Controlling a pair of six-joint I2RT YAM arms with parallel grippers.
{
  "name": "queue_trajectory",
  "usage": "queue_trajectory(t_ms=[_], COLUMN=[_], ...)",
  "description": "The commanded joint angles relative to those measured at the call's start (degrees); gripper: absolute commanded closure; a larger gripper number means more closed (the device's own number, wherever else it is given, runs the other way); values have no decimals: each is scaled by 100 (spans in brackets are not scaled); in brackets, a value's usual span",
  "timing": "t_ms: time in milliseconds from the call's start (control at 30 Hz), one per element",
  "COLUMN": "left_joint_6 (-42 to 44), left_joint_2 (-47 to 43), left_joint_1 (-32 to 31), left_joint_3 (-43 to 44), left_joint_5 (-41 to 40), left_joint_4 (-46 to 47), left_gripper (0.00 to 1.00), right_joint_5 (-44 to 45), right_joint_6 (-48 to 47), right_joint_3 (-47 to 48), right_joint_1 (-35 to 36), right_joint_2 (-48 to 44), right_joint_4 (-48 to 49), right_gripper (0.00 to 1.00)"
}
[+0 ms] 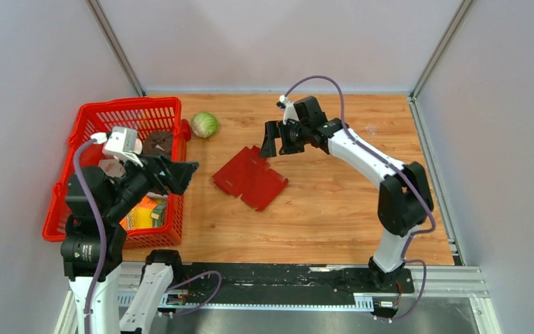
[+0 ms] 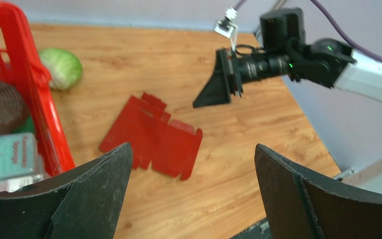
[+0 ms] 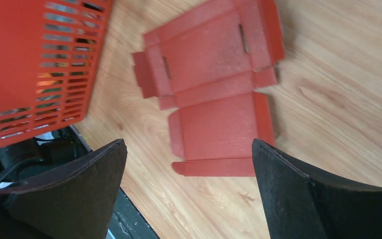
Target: Fold the paper box
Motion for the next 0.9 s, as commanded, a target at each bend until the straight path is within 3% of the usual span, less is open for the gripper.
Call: queue_trajectory(t_ms=[0,200,533,767,867], left_joint_6=[-221,-766,-907,-960,-977], left_joint_2=[-294,-838,-1524,-1647,-1665], left_joint_1=[29,3,-103,-111,-111], left_joint_3=[-668,-1600,-2382,-2576,-2620], left_joint_5=[613,1081,1169,1037,967], left_joint_4=[71,624,607,590,528], left_gripper=[0,0,0,1,1], right_joint_5=[-722,-977,-1443,-1865,-2040], right_joint_6=[26,-254,-71,412,728], right_joint_3=[390,1243,2069,2097,1921], right_joint_1=[-253,-711,-799,-781,-755], right_joint_2=[878,2268,3351,3747,3800], right_joint_4=[381,522,1189,1787,2226], right_gripper=[2,14,24,39,51])
